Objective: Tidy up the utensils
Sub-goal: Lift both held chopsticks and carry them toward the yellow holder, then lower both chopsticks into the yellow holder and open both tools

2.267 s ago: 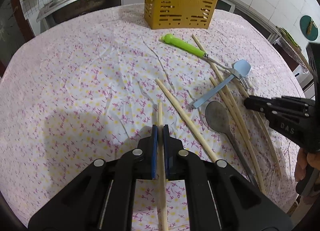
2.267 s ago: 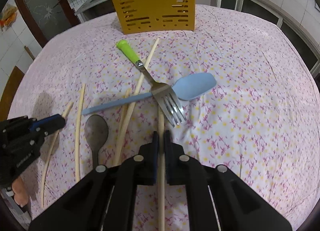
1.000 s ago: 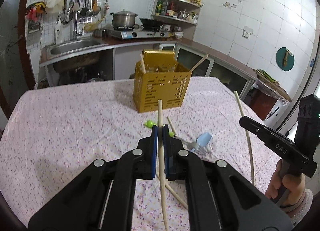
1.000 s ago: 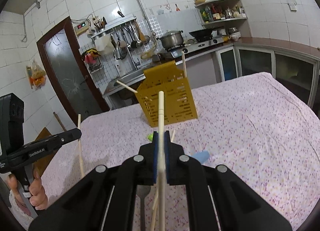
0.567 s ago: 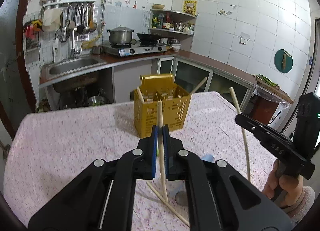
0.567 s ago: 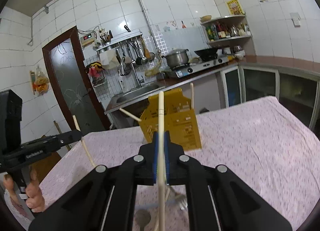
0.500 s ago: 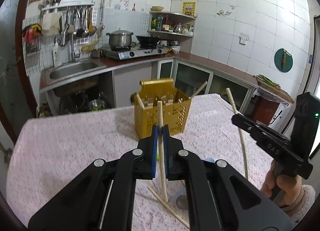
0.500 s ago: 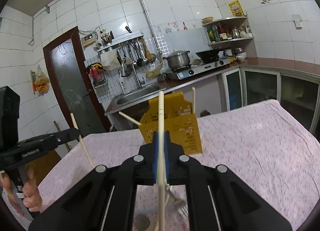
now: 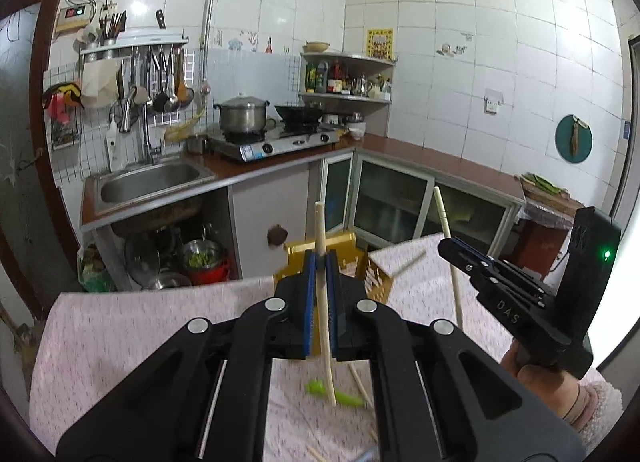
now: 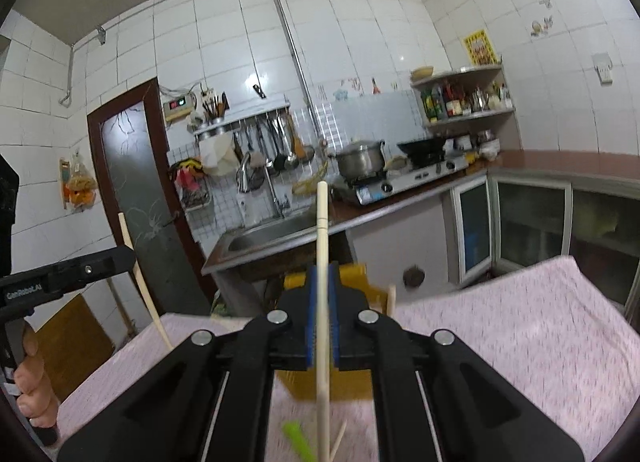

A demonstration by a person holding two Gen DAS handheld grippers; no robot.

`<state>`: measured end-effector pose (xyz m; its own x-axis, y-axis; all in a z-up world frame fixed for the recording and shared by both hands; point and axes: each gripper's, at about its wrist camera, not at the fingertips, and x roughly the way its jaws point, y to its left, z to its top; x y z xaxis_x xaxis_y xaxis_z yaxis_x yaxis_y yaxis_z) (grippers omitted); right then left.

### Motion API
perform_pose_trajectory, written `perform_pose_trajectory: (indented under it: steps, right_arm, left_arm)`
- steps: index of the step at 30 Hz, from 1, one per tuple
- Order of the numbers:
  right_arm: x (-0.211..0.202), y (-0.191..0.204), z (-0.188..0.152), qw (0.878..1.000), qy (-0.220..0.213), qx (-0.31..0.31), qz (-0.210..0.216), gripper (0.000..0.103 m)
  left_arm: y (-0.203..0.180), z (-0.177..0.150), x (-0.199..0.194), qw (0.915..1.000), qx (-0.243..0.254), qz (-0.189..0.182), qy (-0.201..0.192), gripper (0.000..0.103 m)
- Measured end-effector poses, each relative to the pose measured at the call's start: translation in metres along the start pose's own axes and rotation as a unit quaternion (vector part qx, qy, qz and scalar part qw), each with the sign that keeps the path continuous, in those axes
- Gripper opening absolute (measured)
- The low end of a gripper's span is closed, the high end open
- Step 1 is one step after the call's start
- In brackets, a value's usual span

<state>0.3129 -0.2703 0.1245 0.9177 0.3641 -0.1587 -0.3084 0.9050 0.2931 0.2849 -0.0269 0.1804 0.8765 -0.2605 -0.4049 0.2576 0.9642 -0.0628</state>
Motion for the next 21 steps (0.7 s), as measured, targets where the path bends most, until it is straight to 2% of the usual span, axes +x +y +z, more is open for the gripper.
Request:
perform_pose_trajectory:
  steps: [9,14,21]
  right_arm:
    - [0.031,-0.003,0.031,0.998,-0.065,0.001,0.004,0.006]
    - [0.052,-0.004,0.04,0.997,-0.071,-0.011,-0.011,0.006]
    - [0.076,-0.008,0.057,0.991,-0.125,-0.005,-0.047,0.006]
  left_arm:
    - [-0.002,0.039,0.024,0.9994,0.012,0.009,-0.031,0.004]
    - [-0.003,0.052,0.037,0.9991,0.013,0.011,-0.039,0.004]
    - [-0.006,0.065,0.058,0.9981,0.018,0.026,-0.054,0.004]
